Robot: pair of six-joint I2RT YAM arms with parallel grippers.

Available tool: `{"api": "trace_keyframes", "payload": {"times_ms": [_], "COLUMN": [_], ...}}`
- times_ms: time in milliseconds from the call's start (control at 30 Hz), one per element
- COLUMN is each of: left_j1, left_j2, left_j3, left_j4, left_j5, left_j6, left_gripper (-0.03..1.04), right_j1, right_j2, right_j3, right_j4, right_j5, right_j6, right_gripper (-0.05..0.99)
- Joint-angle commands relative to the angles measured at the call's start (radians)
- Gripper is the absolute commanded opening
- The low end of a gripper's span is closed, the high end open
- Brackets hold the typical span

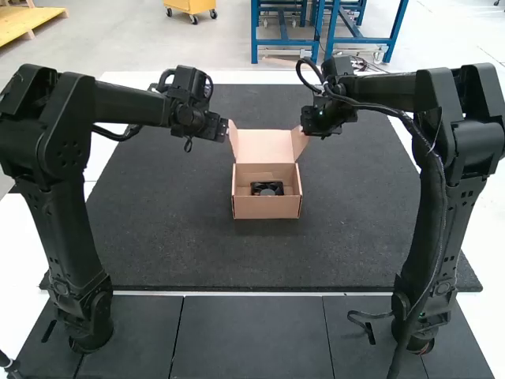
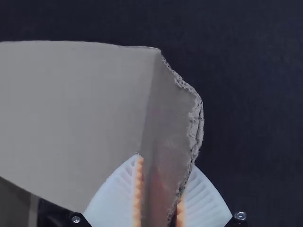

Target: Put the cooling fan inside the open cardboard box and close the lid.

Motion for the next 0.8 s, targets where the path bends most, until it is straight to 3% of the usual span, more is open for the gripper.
{"api": "trace_keyframes", "payload": {"times_ms": [0, 767], "left_j1": [-0.018, -0.019], "left_j2": [0.001, -0.030], "left_j3": [0.035, 0.037], "left_j4": [0.004, -0.040], "left_j5": [-0.003, -0.003], "left_j6": [-0.009, -0.011], "left_gripper": [0.96, 0.96], "right_j1": [-0.015, 0.032], "right_j2": [-0.019, -0.068], "right_j3": [0.026, -0.017], "right_j4": [-0.005, -0.024], "right_j5": [-0.009, -0.007], "right_j6": [0.005, -0.008], "right_gripper": [0.13, 0.00]}}
